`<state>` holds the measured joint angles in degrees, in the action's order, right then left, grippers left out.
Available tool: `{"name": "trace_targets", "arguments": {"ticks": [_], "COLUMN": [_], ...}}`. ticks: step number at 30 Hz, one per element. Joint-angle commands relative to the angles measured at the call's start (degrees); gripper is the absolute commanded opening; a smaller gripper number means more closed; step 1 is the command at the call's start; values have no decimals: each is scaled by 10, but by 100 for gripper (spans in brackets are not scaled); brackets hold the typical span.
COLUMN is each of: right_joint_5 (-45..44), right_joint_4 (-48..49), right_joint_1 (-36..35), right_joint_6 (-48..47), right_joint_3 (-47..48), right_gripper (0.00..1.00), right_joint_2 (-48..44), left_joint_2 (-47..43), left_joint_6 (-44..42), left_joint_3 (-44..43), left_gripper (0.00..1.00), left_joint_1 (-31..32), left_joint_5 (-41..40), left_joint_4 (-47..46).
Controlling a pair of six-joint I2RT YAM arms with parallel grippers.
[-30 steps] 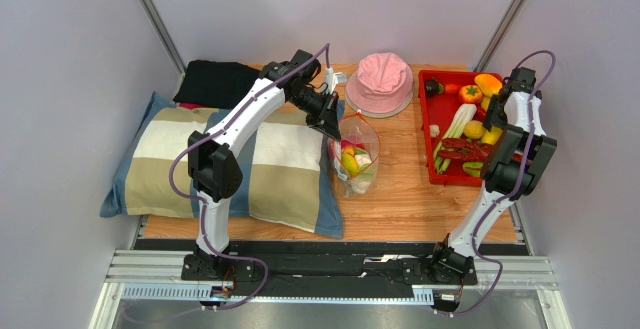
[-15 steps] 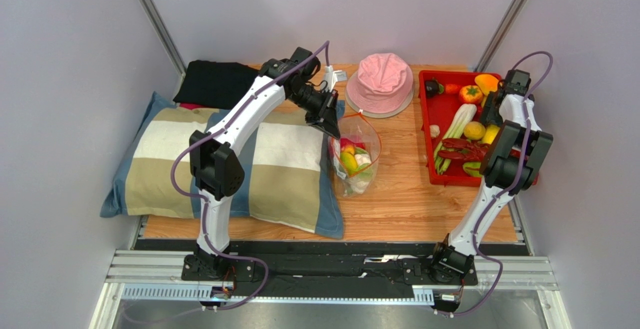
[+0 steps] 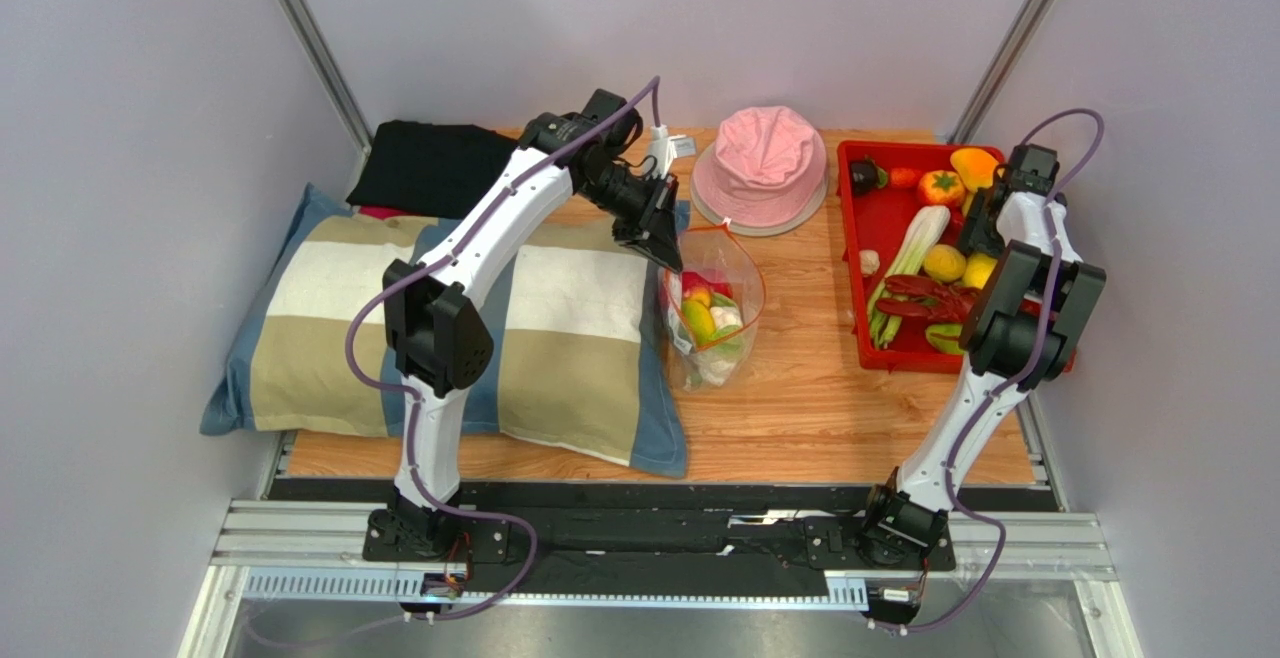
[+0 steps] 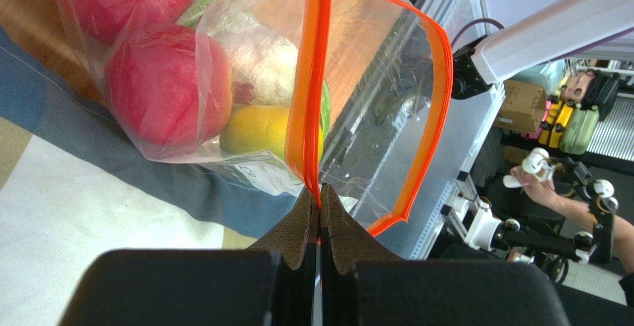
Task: Place the food in the zip-top bag and seal the zipper
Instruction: Pick up the fake fruit from the bin.
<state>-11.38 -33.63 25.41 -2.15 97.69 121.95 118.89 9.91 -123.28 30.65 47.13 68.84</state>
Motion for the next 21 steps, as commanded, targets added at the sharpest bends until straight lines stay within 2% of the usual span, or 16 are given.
{"name": "trace_targets", "arguments": {"ticks": [1,3,7,8,10,11,17,21], "right_joint_5": [38,56,105,151,190,237,432,456], "right_joint_4": [0,-19,-50,-57,-71,-76,-95,-94], "right_joint_1": [-3,-4,-13,-16,-34,-42,-158,-305], "right_joint_6": [9,10,13,12,10,9,32,50], "right_joint_3": [-2,14,40,43,47,46,-6,-53], "right_gripper": [29,18,4,0,0,0,0,0], "right_joint_2": [-111,-128,-169,-189,-215,-240,-346,-407], "left_joint_2": [-2,-3,-9,-10,-11,-13,-20,-30], "left_joint_6": [-2,-3,-1,1,2,3,12,20], "left_joint_3": [-28,-24,-15,-13,-13,-13,-4,9], "left_gripper": [0,0,0,0,0,0,0,0], "left_joint_1": [-2,-3,-3,-3,-3,-3,-4,-5], "left_joint_5": [-3,-2,-5,-5,-5,-4,2,7], "left_joint_4": [-6,-6,-13,-14,-16,-17,-34,-51]}}
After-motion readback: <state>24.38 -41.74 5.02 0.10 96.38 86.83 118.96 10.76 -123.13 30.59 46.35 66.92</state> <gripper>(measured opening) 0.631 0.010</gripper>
